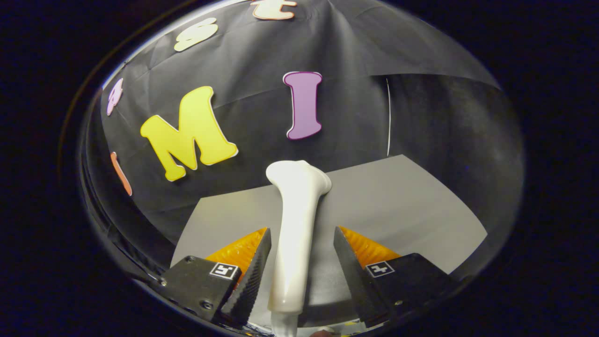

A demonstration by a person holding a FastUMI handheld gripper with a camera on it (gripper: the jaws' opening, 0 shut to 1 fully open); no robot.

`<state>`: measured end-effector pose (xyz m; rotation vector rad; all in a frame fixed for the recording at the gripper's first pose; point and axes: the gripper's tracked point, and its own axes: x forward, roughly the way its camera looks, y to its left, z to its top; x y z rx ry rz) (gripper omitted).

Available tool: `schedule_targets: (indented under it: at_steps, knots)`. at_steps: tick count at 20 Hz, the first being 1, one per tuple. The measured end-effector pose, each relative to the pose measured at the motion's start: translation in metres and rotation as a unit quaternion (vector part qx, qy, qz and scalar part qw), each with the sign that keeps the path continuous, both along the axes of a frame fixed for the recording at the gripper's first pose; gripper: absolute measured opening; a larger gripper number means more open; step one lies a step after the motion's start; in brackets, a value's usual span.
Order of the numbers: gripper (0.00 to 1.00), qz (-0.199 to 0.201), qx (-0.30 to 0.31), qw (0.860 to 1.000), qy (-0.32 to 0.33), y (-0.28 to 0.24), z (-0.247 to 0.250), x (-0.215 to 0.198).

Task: Iron the clothes twice with a garment steamer, once on the left side and once on the right side.

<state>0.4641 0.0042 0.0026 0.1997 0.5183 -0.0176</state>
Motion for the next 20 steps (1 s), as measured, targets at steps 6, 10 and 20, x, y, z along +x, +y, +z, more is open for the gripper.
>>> schedule_targets:
  at_steps: [6,10,20]
  knots:
    - [0.72,0.002,0.001,0.999,0.033,0.0,-0.015,0.022]
    - [0.63,0.008,0.004,0.998,0.066,0.001,-0.023,0.024]
    - [0.39,-0.008,0.047,0.999,0.002,0.007,0.022,0.001]
